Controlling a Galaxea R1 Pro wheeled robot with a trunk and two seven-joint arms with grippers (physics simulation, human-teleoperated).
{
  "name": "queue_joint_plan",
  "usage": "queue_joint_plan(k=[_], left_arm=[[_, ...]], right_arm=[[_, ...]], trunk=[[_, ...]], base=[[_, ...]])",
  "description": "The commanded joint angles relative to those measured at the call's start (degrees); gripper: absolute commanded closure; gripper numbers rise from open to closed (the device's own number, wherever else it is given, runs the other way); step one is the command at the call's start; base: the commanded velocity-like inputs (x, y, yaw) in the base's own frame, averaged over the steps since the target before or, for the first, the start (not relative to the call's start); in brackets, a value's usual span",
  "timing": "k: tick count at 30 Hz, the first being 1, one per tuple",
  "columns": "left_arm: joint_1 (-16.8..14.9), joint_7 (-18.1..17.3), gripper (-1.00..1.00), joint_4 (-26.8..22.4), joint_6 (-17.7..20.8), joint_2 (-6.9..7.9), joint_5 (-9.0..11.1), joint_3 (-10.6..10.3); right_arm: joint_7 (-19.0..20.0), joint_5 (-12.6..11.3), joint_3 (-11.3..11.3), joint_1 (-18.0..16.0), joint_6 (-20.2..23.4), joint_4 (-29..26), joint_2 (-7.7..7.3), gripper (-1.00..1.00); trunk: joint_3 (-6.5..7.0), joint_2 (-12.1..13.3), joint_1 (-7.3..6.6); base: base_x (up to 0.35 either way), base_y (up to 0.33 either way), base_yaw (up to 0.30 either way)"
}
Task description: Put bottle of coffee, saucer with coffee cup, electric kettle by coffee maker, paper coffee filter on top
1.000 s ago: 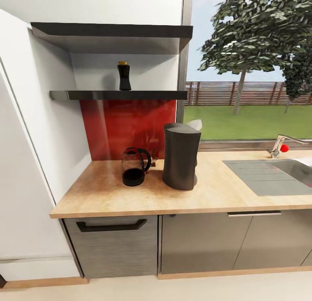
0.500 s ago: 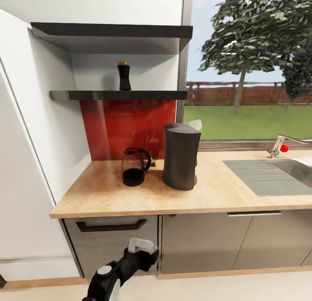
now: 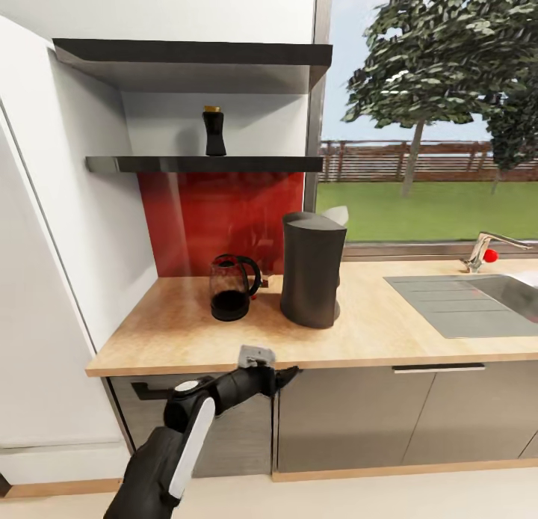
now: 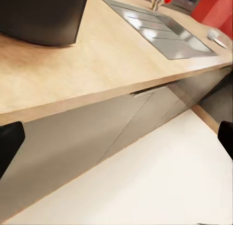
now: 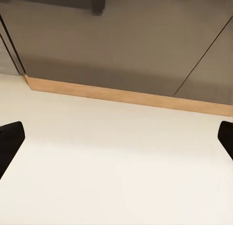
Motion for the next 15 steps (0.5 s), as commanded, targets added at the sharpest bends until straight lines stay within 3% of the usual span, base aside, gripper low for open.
queue_joint_plan(k=[1,6,8,11,12,15], left_arm=[[-1.48,-0.07,-1.00,-0.04,1.76,-0.02,1.19,0.03],[-7.54,-0.17,-1.00,-0.05,3.75,-0.02,5.24,0.01],[-10.89,-0.17,-1.00,-0.05,4.84,-0.02,7.87,0.01],[-16.37,-0.08,-1.00,-0.11,9.40,-0.02,11.97,0.00],[-20.69,-0.05,-1.00,-0.13,11.59,-0.02,14.25,0.00],[-24.75,0.03,-1.00,-0.08,12.60,-0.02,16.41,0.02]], right_arm=[[0.49,-0.61,0.28,-0.06,-0.19,0.16,0.03,-1.00],[0.46,-0.61,0.28,-0.06,-0.20,0.16,-0.04,-1.00],[0.45,-0.61,0.26,-0.06,-0.20,0.16,-0.05,-1.00],[0.45,-0.61,0.21,-0.06,-0.20,0.16,-0.06,-1.00],[0.45,-0.61,0.20,-0.06,-0.20,0.16,-0.06,-1.00],[0.45,-0.61,0.19,-0.06,-0.20,0.16,-0.06,-1.00]], trunk=[[-0.09,-0.07,0.01],[-0.09,-0.07,0.01],[-0.09,-0.07,0.01],[-0.09,-0.07,0.01],[-0.09,-0.07,0.01],[-0.09,-0.07,0.01]], base=[[0.000,0.000,0.000],[0.000,0.000,0.000],[0.000,0.000,0.000],[0.000,0.000,0.000],[0.000,0.000,0.000],[0.000,0.000,0.000]])
